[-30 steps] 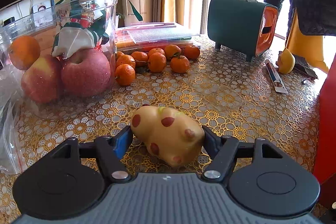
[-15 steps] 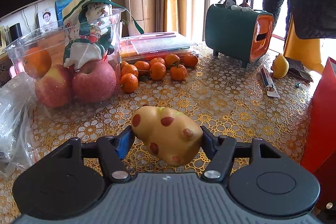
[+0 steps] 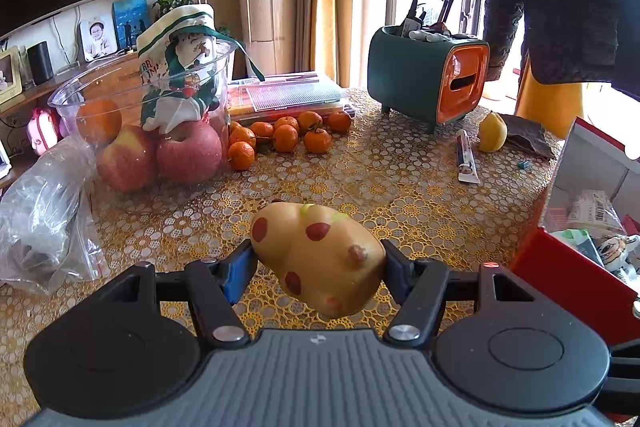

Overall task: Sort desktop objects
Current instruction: 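Carry the pig toy and white cable over the red shoebox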

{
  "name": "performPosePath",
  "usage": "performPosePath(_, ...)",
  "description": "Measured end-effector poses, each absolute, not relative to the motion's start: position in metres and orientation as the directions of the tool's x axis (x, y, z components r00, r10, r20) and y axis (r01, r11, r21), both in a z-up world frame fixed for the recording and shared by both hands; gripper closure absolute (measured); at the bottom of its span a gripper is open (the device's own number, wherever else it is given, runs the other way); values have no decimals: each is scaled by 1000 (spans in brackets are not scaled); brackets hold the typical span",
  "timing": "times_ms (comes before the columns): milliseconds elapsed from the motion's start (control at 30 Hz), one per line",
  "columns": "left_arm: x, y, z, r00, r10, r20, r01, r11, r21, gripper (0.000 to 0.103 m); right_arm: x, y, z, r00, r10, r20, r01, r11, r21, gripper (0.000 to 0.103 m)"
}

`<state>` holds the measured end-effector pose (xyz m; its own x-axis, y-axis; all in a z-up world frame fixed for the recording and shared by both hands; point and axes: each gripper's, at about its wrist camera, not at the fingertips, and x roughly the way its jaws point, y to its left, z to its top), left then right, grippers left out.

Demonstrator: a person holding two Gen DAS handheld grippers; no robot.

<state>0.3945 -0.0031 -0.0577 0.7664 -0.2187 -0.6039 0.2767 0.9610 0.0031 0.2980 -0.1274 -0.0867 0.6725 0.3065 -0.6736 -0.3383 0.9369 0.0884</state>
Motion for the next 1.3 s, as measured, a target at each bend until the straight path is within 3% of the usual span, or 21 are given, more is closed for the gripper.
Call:
performPosePath(700, 290, -1, 4, 778, -230, -585, 264, 964, -27, 38, 233, -162, -25, 729, 333, -598, -349, 932, 94, 89)
performPosePath(1300, 223, -54, 48, 778, -309, -546, 350, 936, -30, 38, 182, -216, 13, 788, 312, -530, -309, 946, 97, 89)
